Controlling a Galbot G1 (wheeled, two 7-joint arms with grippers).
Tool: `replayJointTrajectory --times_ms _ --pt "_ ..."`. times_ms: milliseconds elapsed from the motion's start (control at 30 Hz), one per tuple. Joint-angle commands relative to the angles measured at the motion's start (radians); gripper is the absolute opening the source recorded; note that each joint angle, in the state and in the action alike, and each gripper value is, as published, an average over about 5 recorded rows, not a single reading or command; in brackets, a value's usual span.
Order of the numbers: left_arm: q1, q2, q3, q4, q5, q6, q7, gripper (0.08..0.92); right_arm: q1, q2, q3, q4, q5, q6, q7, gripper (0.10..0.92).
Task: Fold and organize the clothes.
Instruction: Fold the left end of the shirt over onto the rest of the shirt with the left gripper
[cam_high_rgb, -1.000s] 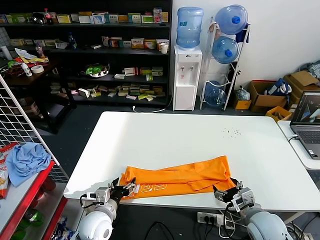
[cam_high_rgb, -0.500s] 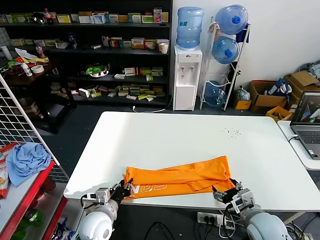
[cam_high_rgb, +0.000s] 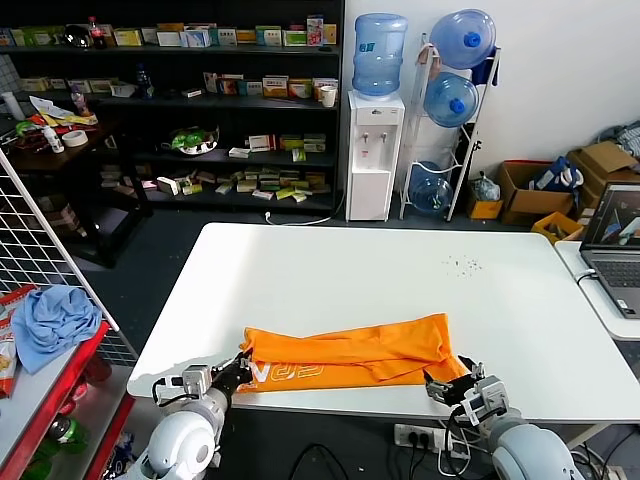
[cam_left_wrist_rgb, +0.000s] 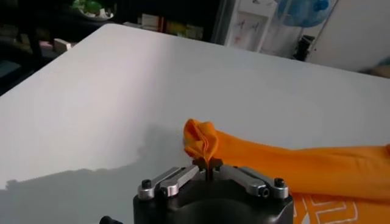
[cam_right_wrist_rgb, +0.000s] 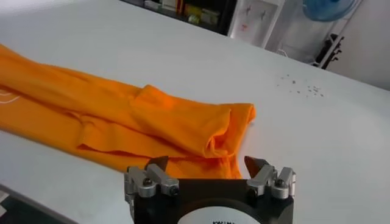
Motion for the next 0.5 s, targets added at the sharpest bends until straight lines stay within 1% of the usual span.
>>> replayJointTrajectory --times_ms 33,167,333,433,500 --pt "-0.053 0.076 -0.1 0.08 -0.055 0.024 0.001 0.111 0.001 0.0 0.0 0.001 0.001 0.001 0.001 0.823" --pt "-0.084 0.136 -0.15 0.136 -0.064 0.021 -0.004 0.111 0.001 -0.002 0.0 0.003 0.001 0.003 0.003 0.823" --pt "-0.128 0.192 -0.19 0.168 -0.056 0.003 -0.021 0.111 0.002 0.0 -0.002 0.001 -0.002 0.011 0.011 0.823" --pt "-0.143 0.212 -0.19 0.157 -0.037 -0.009 -0.028 0.111 0.003 0.008 -0.004 -0.003 -0.014 0.029 0.022 0.823" --pt "-0.136 0.217 -0.179 0.114 -0.027 -0.013 -0.032 0.111 0.004 0.015 -0.006 -0.01 -0.025 0.057 0.037 0.823"
